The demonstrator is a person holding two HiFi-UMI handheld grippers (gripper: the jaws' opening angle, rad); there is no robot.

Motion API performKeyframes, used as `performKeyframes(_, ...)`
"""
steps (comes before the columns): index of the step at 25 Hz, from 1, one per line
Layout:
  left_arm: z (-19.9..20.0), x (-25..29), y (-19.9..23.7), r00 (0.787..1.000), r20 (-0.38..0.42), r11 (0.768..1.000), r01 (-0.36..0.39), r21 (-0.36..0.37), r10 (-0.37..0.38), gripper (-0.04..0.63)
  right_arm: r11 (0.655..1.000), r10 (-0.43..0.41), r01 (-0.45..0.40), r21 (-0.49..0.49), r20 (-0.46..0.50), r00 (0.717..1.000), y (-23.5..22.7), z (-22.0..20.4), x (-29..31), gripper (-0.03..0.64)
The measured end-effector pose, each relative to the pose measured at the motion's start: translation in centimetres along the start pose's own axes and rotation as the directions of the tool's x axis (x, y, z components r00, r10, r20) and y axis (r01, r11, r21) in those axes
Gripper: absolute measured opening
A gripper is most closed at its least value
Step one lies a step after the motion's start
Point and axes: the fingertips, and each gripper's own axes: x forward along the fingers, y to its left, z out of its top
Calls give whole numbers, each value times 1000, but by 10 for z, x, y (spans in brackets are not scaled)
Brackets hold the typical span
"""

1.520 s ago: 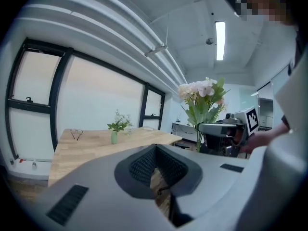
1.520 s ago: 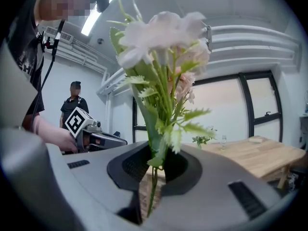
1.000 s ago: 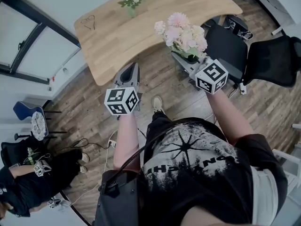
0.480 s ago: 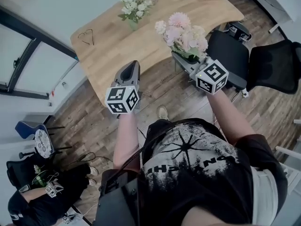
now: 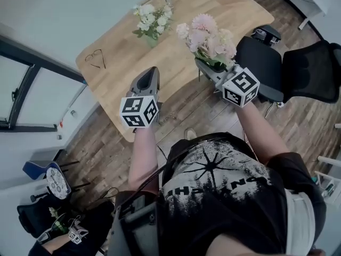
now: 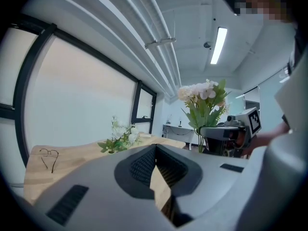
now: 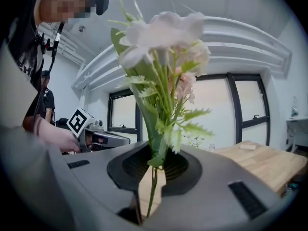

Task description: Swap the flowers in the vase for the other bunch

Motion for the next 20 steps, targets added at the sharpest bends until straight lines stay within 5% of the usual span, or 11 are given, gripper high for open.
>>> performKeyframes(11,10,45,29,1000,3,1000,20,2,-20,14,1000,-24,24,0,7,1000,-37,-1,31,54)
performKeyframes(20,27,90,52,997,1,997,-80,-7,80,14,996,88,-88,-4,-14,996,-89,9,74,54)
